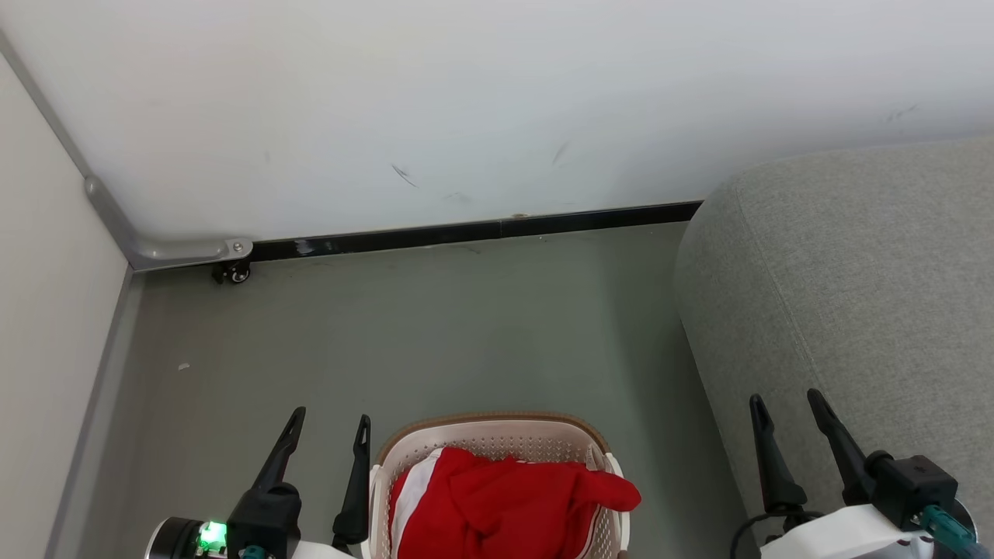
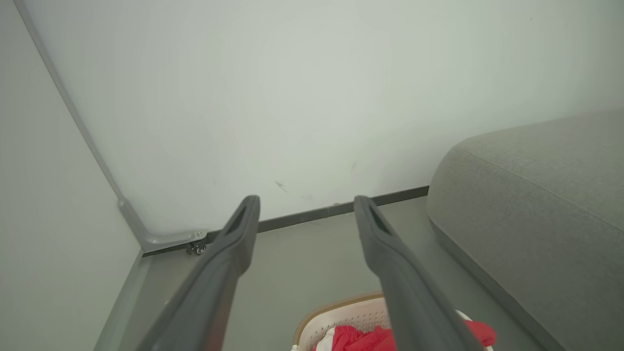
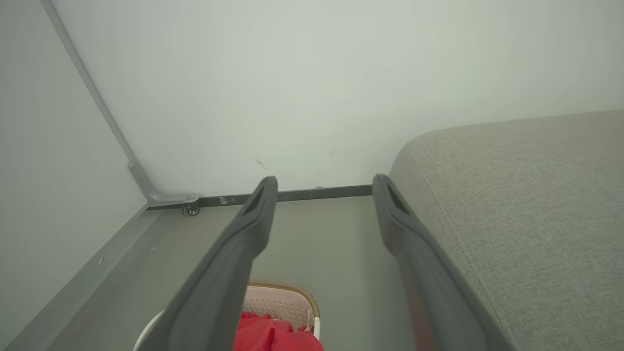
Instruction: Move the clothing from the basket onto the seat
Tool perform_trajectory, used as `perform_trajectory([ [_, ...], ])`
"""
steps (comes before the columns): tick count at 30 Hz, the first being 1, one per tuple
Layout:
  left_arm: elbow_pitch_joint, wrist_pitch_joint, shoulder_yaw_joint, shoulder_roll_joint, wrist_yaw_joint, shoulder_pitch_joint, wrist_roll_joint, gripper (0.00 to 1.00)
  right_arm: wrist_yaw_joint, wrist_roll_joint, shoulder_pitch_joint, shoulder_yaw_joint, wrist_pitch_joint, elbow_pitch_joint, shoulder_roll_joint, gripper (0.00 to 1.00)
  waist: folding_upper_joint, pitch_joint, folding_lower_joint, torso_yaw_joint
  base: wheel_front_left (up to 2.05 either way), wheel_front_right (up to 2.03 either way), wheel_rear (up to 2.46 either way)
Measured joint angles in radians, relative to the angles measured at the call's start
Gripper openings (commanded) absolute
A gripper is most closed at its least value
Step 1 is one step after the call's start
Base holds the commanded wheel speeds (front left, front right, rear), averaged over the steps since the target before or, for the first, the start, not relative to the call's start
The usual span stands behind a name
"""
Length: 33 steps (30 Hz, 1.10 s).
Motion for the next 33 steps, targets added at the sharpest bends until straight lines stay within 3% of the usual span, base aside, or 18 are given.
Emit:
perform_trajectory([
  [33, 0.023, 0.0, 0.042, -0.015, 0.011, -0.005, -0.005, 1.0, 0.0, 0.011, -0.006, 0.007, 0.061, 0.021, 0.002, 1.0, 0.0, 0.028, -0.0002, 0.003, 0.0, 0.0, 0.0],
])
